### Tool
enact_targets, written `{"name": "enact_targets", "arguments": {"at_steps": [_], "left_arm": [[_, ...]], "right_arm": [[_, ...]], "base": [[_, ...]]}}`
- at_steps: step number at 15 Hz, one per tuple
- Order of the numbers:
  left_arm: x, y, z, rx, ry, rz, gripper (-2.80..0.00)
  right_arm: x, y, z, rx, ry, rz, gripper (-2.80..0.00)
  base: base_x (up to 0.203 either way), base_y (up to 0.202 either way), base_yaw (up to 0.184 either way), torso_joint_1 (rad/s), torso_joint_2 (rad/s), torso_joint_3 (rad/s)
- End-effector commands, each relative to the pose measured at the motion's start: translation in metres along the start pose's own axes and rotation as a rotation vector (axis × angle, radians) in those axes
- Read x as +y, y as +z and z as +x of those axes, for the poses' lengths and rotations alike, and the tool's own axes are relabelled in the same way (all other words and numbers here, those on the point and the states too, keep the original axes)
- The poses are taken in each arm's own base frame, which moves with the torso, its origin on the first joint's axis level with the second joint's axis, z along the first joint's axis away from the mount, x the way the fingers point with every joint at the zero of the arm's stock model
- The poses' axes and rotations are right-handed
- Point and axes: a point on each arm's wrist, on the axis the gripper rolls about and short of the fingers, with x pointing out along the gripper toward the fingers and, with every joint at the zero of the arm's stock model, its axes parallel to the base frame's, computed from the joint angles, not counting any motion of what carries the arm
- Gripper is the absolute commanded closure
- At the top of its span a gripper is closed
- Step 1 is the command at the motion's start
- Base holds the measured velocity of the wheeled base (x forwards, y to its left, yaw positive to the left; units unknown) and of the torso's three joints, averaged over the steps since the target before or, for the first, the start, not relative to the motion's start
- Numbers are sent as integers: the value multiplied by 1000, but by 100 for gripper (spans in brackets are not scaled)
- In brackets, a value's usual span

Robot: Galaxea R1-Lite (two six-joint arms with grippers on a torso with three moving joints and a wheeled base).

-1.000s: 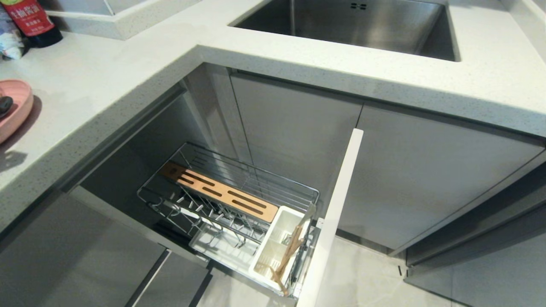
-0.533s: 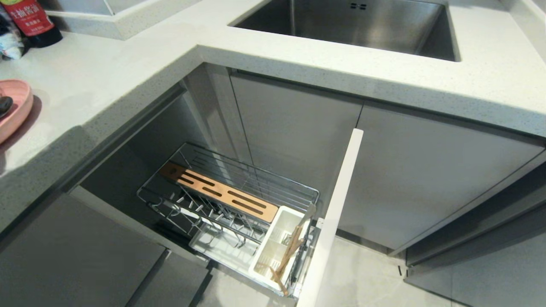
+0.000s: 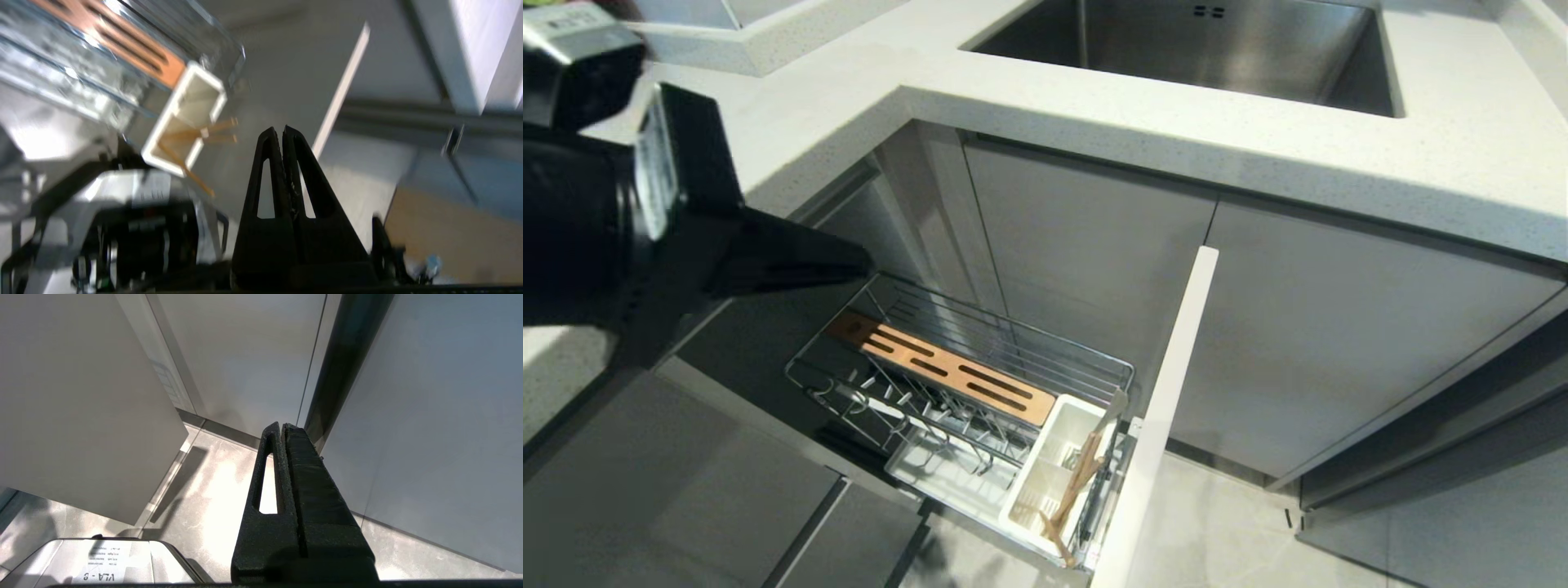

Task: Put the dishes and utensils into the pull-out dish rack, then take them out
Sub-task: Close the cupboard

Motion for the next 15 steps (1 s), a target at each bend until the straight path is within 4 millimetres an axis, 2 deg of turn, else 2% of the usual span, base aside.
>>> {"name": "enact_targets", "arguments": {"at_steps": [1,5,12,15], "left_arm": [[-10,-23,18,101,5,47,0],[-25,-61,40,239,21,102,0],[-27,-74,43,500,-103,104,0],[-30,-86,60,559,-77,118,0]], "right_arm": [[0,0,0,-2,1,0,0],[0,0,0,-2,1,-1,0],[0,0,0,-1,1,0,0],[0,0,0,-2,1,-1,0]], "base": [[0,0,0,0,0,0],[0,0,0,0,0,0],[0,0,0,0,0,0],[0,0,0,0,0,0]]}}
